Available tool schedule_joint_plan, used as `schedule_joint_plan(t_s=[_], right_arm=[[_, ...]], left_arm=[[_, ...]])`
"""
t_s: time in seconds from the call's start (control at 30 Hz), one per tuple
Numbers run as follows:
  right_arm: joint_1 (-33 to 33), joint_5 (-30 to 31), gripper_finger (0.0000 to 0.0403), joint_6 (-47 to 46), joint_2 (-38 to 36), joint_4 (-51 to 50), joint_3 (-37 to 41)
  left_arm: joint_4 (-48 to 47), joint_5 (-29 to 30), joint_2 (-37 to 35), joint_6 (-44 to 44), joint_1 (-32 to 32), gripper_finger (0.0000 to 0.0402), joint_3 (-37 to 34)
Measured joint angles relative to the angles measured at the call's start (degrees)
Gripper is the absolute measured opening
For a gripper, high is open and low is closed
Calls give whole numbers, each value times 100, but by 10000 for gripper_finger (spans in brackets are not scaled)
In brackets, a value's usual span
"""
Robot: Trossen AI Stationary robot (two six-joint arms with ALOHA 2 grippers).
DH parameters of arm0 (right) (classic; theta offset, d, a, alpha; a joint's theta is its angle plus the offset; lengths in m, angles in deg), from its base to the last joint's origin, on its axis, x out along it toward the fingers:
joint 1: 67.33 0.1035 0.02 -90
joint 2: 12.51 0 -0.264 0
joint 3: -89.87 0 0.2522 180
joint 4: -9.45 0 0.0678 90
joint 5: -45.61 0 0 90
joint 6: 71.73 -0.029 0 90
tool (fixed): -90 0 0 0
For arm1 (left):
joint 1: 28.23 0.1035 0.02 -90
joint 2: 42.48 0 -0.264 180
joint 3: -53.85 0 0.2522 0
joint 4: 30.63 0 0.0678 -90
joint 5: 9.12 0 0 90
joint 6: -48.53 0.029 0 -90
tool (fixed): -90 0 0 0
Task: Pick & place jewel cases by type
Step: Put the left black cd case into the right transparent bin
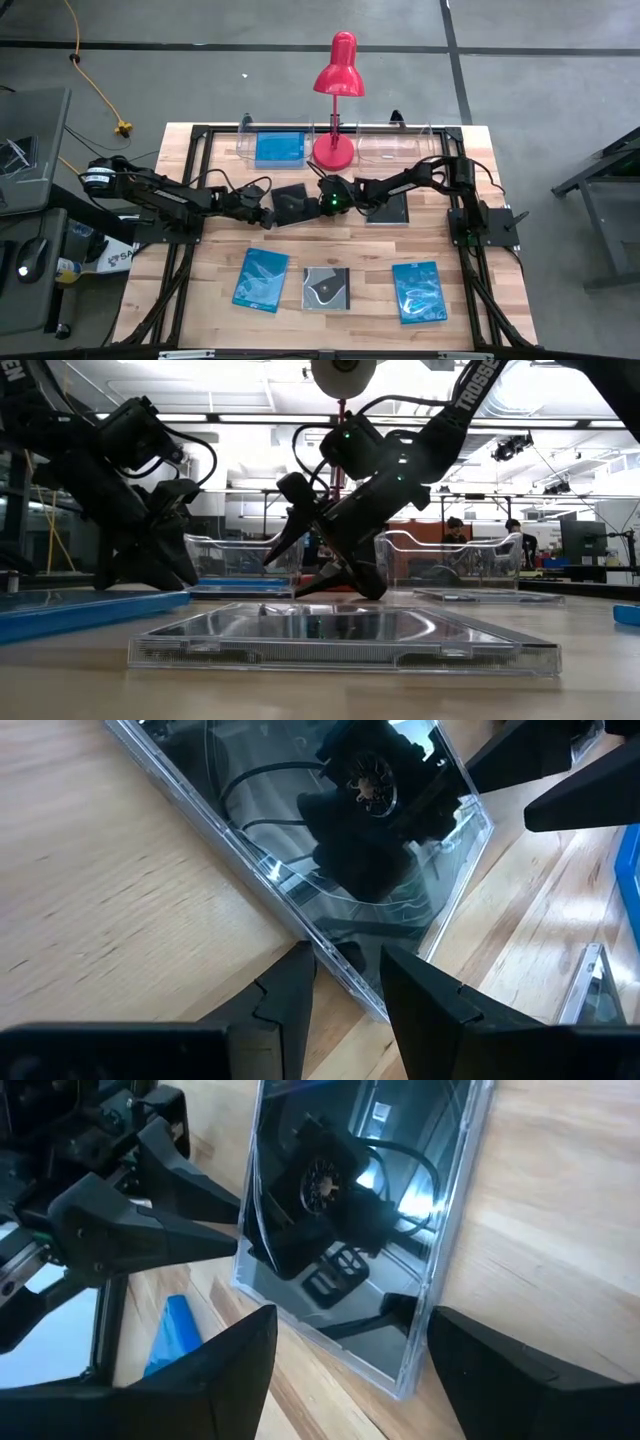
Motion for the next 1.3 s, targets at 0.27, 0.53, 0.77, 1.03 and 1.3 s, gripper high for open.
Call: schedule_joint_plan(t_s=[0.27,0.53,0.77,1.03,1.3], right_arm=[[3,-1,253,325,-82,439,14],[-7,-183,253,511,-228,411,16],[0,-500,253,632,-346,293,16],[44,-1219,252,691,-382,317,15],[105,-1449,252,729,-396,903,-19]], left_arm=[[-163,30,-9,6,0,120,-7],[-176,30,-7,22,0,120,-1],[-201,33,-7,38,0,120,4],[-247,48,-7,51,0,120,4],[-200,134,-4,70,8,120,11]])
